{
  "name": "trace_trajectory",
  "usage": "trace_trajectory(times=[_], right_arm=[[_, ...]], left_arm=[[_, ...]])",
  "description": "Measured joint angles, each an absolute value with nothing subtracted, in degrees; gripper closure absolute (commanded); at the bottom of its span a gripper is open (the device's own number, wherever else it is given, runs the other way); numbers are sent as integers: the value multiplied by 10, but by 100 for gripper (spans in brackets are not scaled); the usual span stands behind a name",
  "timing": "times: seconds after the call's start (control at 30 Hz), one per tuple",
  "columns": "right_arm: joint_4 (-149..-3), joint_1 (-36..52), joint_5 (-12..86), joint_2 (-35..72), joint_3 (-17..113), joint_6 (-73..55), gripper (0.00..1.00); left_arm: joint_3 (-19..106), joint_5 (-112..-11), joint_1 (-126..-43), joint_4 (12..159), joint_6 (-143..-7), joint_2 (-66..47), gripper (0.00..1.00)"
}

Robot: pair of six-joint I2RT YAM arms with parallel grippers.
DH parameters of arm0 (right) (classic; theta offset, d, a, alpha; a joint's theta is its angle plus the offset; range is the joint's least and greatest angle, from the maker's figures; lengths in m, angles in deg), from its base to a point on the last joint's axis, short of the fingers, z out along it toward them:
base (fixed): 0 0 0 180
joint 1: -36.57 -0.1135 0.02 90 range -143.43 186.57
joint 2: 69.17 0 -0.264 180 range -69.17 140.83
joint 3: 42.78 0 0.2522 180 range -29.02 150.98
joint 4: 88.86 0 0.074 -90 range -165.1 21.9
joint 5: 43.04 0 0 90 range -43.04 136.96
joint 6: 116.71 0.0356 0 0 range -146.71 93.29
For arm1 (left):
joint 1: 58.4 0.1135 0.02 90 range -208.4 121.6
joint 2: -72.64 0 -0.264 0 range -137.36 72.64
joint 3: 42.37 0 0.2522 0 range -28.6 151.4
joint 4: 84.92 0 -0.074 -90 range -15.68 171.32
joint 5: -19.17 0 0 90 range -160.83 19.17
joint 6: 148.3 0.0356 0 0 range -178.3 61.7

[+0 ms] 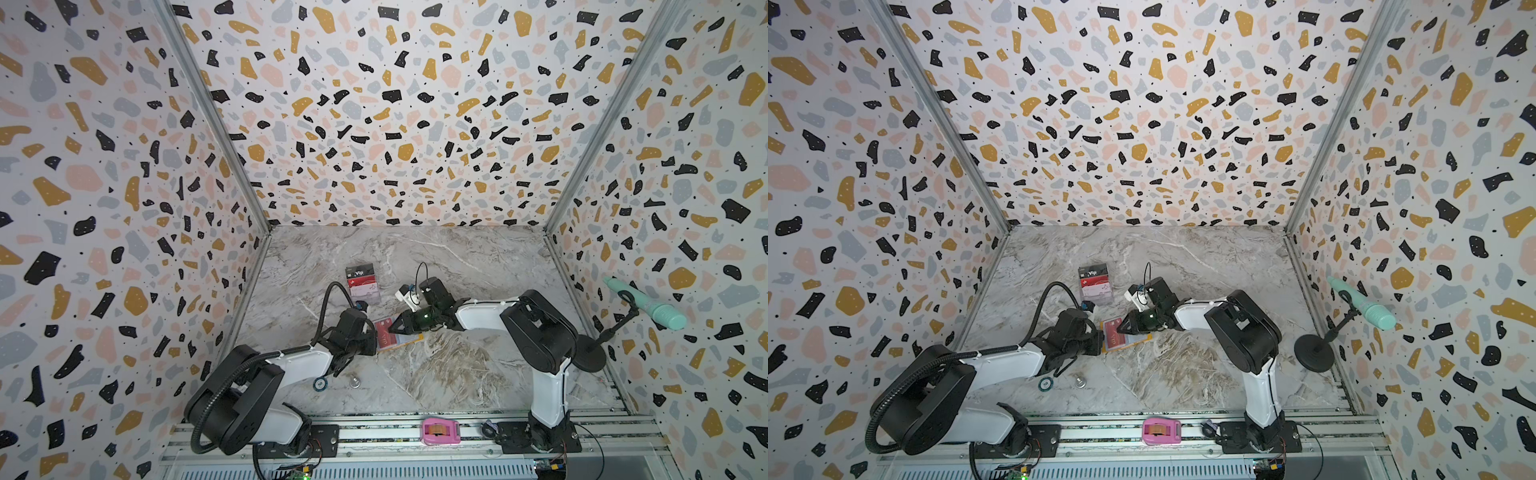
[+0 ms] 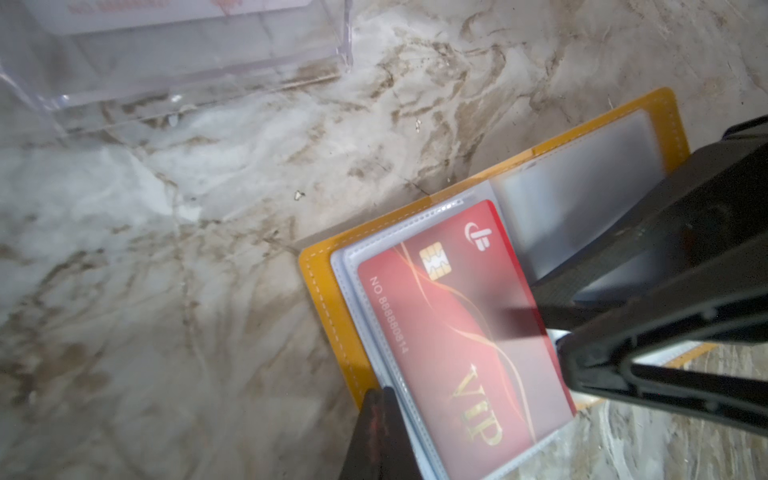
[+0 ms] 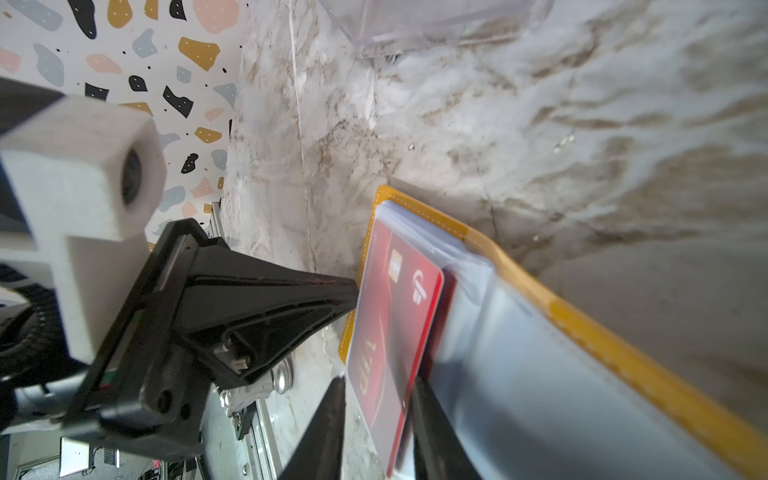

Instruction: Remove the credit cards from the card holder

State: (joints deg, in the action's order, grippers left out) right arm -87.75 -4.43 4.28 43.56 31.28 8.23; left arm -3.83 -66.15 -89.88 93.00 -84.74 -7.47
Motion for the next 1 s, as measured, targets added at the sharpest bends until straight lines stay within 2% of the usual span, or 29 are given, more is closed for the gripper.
trace_trajectory(times=[0.37,1.0], right_arm=[[-864,-44,63,441,312,91,65],[-884,-42,4,443,310,126,69]], left_arm=[[-40,-658,-897,933,-849,-75,100],[-42,-656,-896,939,-850,-75,100]])
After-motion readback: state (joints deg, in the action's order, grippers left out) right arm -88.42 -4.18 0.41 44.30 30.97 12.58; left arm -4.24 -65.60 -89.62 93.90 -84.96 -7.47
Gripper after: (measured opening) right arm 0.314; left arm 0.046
